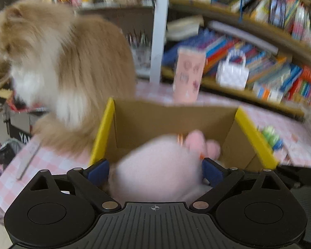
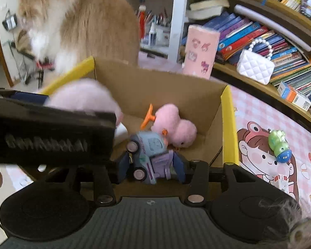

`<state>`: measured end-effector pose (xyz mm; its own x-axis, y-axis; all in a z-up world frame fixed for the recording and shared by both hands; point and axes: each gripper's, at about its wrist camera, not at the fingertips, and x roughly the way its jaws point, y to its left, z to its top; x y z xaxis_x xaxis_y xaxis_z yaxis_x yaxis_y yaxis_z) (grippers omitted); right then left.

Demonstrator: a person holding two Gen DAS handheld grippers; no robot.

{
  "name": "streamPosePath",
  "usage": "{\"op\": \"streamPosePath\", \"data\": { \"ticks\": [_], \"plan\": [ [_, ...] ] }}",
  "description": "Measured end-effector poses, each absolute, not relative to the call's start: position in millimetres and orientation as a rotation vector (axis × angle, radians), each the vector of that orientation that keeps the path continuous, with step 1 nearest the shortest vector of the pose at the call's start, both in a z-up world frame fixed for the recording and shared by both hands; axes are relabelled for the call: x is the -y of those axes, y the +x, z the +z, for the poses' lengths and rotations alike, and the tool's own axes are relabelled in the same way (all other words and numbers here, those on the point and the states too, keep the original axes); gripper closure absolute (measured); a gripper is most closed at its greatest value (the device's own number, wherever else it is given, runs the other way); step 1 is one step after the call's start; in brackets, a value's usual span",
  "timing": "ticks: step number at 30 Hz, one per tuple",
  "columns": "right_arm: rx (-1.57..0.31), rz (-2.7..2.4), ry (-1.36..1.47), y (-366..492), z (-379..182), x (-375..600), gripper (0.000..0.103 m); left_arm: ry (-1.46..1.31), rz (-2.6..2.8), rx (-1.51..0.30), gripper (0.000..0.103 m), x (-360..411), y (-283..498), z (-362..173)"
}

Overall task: Organize objects
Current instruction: 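Lower the pig and toy car into the box and open both tools, then withdraw both open tools from the box toward the card and frog toy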

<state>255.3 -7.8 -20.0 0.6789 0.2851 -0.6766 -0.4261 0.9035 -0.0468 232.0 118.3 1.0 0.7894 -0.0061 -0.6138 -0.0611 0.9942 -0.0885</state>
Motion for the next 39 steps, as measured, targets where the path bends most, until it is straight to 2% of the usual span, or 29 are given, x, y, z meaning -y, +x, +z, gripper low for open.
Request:
{"op": "streamPosePath", "data": {
  "ticks": [1,5,14,16,25,31,39],
  "plan": [
    [-0.704,0.4,-0.203,251.2,-15.9,8.8,0.05,-0.116,0.029,-0.626,0.004,-120.3,226.2,7.8],
    [-0.658,0.387,-0.173,237.7,0.8,14.3,0.05,-0.151,0.042,-0.545,0.004,-128.0,207.8,28.7],
    [-0.572,0.341,-0.132,187.1,31.0,29.3,0.048,-0.182,0.042,-0.503,0.004,-136.5,148.4,44.0],
    [-0.564,0.332,-0.133,173.6,33.2,30.6,0.045,-0.184,0.042,-0.506,0.004,-137.3,136.2,43.4],
    [-0.588,0.308,-0.149,115.3,24.5,31.8,0.044,-0.187,0.053,-0.538,0.004,-141.0,79.8,32.9],
    [-0.608,0.261,-0.173,80.9,14.3,33.8,0.039,-0.177,0.045,-0.561,0.004,-139.9,50.6,24.6],
    [-0.657,0.206,-0.138,48.2,2.8,41.6,0.035,-0.166,0.034,-0.686,0.003,-134.4,29.7,5.6]
  ]
}}
